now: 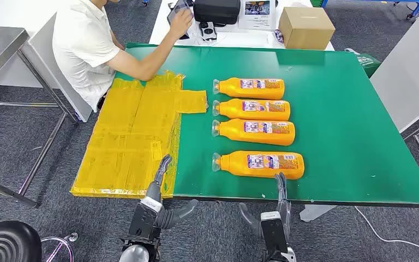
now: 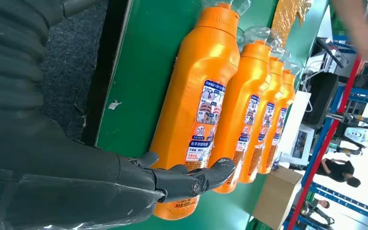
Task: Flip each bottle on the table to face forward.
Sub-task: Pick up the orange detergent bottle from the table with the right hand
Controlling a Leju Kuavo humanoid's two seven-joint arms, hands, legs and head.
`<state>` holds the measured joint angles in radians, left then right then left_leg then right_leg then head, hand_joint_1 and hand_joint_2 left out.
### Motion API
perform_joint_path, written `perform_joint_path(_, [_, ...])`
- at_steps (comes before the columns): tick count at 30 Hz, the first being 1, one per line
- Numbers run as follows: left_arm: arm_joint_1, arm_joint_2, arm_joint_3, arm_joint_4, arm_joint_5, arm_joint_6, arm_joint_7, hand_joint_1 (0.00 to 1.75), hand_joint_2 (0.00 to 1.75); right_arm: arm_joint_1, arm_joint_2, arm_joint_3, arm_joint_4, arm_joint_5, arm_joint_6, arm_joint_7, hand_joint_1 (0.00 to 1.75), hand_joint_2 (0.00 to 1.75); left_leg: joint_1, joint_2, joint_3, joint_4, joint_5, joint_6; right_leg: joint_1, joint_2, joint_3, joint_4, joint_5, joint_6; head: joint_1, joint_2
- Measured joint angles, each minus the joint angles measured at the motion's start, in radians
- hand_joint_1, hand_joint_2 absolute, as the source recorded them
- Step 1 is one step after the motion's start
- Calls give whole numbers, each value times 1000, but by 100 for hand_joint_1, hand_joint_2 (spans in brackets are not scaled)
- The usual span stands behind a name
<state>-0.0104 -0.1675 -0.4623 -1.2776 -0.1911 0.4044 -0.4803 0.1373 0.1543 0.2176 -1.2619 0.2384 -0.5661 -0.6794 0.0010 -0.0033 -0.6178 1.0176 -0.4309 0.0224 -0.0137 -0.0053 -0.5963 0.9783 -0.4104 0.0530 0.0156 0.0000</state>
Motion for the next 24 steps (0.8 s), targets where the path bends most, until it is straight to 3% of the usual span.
perform_joint_path(24, [-48,-20,-19,13,43,-13,-37,0,175,24,-24,7,-58,31,-6,18,0,175,0,0,0,0,0,0,0,0,0,0,0,0,0,0])
